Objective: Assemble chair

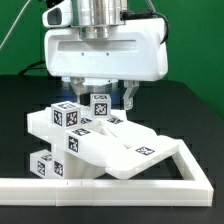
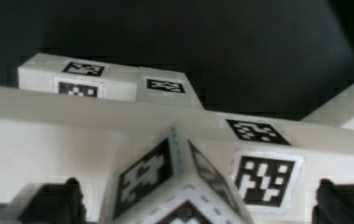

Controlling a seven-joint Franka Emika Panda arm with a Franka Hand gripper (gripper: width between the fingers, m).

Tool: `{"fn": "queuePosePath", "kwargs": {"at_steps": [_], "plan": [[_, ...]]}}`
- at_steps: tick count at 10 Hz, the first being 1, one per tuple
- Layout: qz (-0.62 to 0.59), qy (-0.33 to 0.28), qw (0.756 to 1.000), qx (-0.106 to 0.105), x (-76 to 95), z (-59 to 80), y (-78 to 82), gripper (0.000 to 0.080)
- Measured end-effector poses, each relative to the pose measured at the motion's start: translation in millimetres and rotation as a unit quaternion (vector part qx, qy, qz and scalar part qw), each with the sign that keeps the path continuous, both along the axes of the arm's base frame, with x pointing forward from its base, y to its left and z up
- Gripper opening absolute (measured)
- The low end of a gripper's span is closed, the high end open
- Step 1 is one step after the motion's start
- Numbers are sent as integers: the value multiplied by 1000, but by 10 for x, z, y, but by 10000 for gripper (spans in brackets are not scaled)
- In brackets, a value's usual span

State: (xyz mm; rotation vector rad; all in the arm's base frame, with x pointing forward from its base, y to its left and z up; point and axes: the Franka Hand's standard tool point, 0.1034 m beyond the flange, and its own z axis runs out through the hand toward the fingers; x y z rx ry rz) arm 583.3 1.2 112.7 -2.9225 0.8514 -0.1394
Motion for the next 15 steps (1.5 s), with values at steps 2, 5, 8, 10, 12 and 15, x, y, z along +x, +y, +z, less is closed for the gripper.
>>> {"fn": "queuePosePath", "kwargs": {"at_steps": [2, 5, 8, 10, 12, 15], "plan": [[159, -6, 986, -39, 70, 9, -18, 649], [197, -7, 979, -45, 87, 4, 5, 514], [113, -4, 993, -36, 86, 1, 8, 285], [32, -1, 999, -26, 85, -1, 13, 285], [-94, 3, 996, -8, 82, -4, 18, 285], [-259, 11, 965, 27, 84, -4, 28, 285]]}}
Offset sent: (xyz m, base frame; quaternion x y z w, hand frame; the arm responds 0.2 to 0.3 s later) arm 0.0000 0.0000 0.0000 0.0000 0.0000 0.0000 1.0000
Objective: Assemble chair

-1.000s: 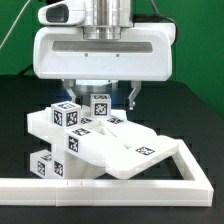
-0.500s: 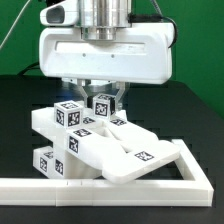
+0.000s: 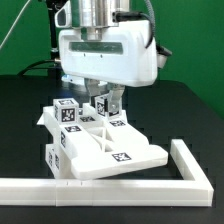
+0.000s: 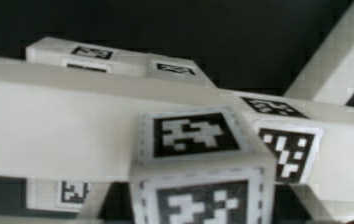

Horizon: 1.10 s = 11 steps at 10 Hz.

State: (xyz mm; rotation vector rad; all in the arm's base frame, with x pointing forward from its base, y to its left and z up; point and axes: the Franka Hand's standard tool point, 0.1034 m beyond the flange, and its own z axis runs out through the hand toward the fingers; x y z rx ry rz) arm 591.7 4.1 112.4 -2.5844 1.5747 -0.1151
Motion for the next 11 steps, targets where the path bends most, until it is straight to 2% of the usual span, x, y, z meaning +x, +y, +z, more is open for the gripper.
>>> {"fn": "queuePosePath", "kwargs": {"at_steps": [2, 3, 4, 5, 6, 7, 9, 11], "plan": [[-53, -1, 999, 12, 7, 3, 5, 285], [-40, -1, 999, 10, 8, 2, 7, 285], [-32, -2, 999, 9, 7, 1, 7, 388], [-25, -1, 1000, 8, 5, 0, 17, 526], [78, 6, 997, -23, 4, 13, 67, 611], [151, 4, 988, -35, 17, 26, 90, 611], [324, 15, 945, -46, -33, -21, 127, 647], [362, 6, 931, -54, -27, -19, 124, 649]]}}
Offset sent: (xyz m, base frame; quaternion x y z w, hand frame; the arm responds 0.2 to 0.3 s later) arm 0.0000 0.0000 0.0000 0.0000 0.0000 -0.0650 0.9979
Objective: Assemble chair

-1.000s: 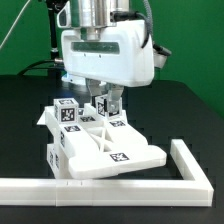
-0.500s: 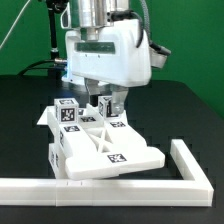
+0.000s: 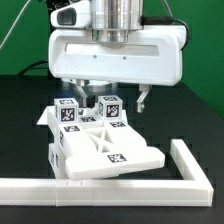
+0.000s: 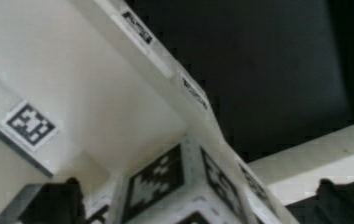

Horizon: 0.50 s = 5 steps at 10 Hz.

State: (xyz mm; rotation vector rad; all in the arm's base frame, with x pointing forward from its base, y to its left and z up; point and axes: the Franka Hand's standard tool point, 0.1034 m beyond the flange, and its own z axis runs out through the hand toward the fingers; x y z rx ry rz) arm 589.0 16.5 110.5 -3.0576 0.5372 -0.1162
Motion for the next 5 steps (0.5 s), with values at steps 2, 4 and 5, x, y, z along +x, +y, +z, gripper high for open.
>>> {"fn": "queuePosePath", "kwargs": {"at_steps": [2, 4, 5], "plan": [[58, -1, 998, -5, -2, 0, -7, 649], [100, 2, 995, -3, 9, 20, -53, 649], [92, 3, 996, -3, 6, 15, -49, 649]]}}
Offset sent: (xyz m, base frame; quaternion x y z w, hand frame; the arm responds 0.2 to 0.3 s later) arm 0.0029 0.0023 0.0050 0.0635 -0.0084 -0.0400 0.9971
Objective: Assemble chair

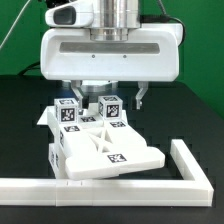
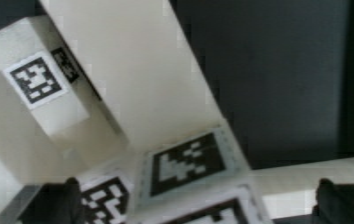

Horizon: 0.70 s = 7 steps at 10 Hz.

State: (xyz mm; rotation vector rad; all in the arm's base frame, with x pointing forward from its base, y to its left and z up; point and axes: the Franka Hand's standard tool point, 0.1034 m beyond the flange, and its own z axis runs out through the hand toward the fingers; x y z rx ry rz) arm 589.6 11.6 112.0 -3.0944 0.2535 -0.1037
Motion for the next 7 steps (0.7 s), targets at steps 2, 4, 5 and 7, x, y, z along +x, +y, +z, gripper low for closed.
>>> {"fn": "queuePosePath", "kwargs": {"at_steps": [2, 4, 5, 7], "plan": [[-25, 1, 1000, 2, 0, -1, 0, 391], [-96, 3, 995, 9, 1, 0, 6, 282], [-133, 4, 991, 11, 1, 0, 7, 282], [-195, 6, 981, 16, 2, 0, 9, 282]]}}
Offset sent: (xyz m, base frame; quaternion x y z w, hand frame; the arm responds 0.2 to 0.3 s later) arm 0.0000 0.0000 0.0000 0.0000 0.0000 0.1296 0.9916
